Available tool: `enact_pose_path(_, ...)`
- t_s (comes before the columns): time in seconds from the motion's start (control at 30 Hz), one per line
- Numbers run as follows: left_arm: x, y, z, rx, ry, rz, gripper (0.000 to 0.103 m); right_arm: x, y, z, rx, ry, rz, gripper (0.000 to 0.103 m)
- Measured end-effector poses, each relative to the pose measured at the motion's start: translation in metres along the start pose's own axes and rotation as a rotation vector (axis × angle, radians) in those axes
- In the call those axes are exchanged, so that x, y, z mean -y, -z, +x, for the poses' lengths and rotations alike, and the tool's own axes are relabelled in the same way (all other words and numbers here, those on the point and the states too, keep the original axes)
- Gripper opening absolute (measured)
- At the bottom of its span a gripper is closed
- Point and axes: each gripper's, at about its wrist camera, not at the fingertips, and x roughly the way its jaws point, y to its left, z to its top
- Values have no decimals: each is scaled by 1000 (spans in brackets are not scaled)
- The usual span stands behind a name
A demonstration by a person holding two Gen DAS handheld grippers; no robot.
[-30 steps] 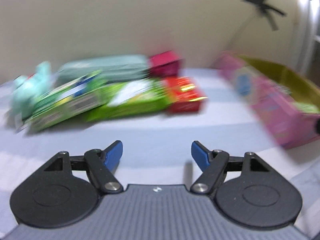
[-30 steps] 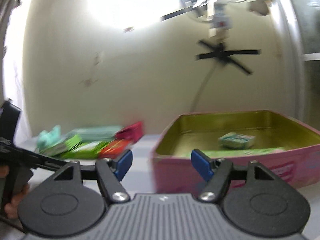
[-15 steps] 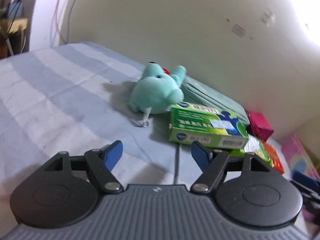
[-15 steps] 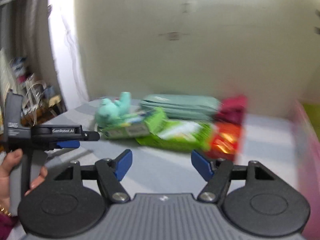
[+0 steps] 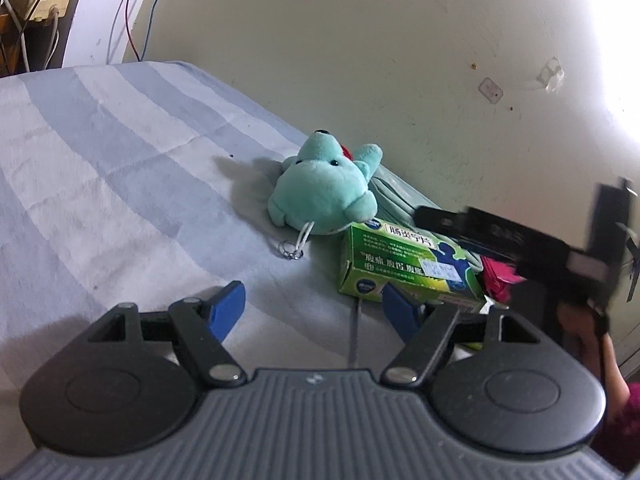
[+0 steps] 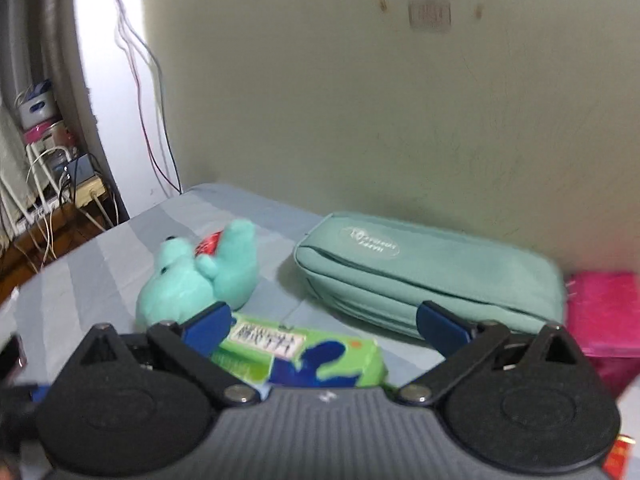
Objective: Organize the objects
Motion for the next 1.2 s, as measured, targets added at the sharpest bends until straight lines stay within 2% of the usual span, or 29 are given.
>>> enact_pose_path(0.03, -1, -1, 1, 1, -4, -1, 77, 1, -2, 7, -50, -9, 0, 83)
enact_pose_path(0.1, -4, -3, 2, 9, -19, -6, 77, -1, 0, 9, -89, -66, -7, 82)
enact_pose_path(0.13, -6, -5, 2, 15, -27, -10, 77, -6, 4, 3, -90, -89, -53, 80)
enact_pose_path(0.27, -10, -7, 0, 22, -32, -32, 78, -19, 37, -31, -99, -201, -160, 71)
enact_pose_path(0.3, -9, -6, 0, 21, -31, -25, 78, -21, 49, -39, -104, -215, -178, 71)
enact_pose_path(0.43, -7, -6, 3, 10, -7, -8, 78, -30, 94, -76, -80, -244, -206, 84)
enact_pose_path(0.53, -4, -4, 6, -3, 7, 16, 78, -45, 114, -90, -43, -179, -242, 94)
enact_pose_path(0.63, 1, -1, 8, -28, 55, 43, 78, -61, 124, -89, -11, -84, -305, 100)
enact_pose_path(0.77, 12, 7, 15, -98, 185, 85, 79, -76, 130, -76, -7, 36, -318, 100)
enact_pose_path(0.8, 15, 9, 16, -104, 200, 102, 79, -77, 130, -77, 1, 38, -308, 94)
enact_pose_path(0.83, 19, 12, 16, -105, 200, 126, 79, -77, 129, -77, 6, 29, -287, 89)
enact_pose_path(0.97, 33, 20, 18, -139, 241, 214, 75, -82, 138, -83, 25, 43, -260, 88)
enact_pose_path(1.07, 49, 32, 11, -131, 211, 317, 76, -93, 154, -94, 37, 102, -255, 88)
enact_pose_path(1.2, 69, 55, -3, -185, 256, 356, 76, -84, 177, -126, 46, 132, -165, 88)
